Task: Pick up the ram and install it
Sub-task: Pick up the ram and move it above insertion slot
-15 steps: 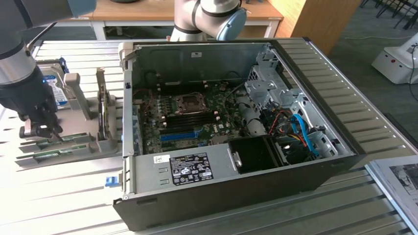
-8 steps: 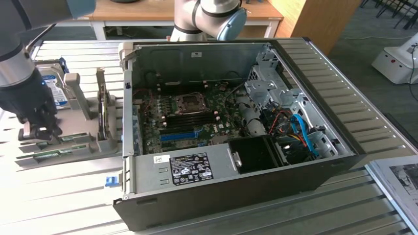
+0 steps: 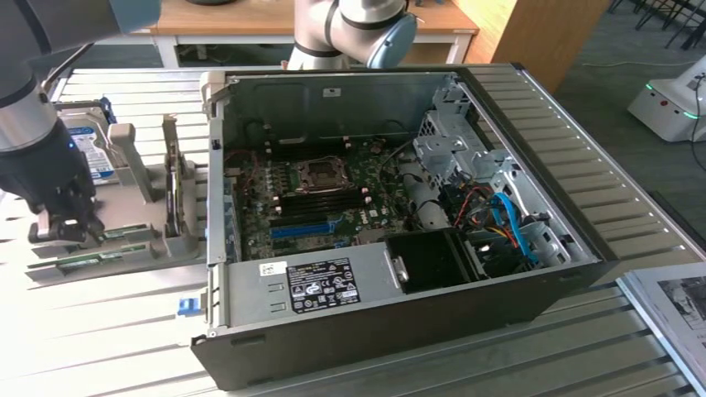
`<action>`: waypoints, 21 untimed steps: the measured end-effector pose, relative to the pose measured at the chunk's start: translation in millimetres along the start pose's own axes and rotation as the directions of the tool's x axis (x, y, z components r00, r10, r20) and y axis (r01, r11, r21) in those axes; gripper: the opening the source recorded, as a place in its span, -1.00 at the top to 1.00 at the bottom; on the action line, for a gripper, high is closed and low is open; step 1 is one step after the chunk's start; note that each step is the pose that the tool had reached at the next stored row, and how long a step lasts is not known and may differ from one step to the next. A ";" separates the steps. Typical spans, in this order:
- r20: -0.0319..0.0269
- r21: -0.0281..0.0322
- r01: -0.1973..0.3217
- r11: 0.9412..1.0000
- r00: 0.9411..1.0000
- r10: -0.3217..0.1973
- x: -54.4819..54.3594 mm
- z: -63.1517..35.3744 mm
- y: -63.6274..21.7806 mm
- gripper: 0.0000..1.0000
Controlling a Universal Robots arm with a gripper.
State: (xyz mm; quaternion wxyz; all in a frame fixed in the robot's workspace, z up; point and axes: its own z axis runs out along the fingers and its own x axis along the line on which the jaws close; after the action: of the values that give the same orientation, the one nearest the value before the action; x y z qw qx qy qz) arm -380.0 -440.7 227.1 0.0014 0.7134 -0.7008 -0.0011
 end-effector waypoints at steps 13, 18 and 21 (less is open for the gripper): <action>0.000 0.000 0.002 1.000 1.000 -0.002 0.6 0.0 -1.9 0.39; 0.000 0.000 0.011 1.000 1.000 -0.011 0.7 0.0 -2.2 0.39; 0.000 0.000 0.016 1.000 1.000 -0.016 0.7 0.0 -2.3 0.39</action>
State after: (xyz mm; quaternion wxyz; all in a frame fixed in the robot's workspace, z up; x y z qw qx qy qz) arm -377.7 -441.3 227.1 0.0014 0.7191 -0.6949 -0.0011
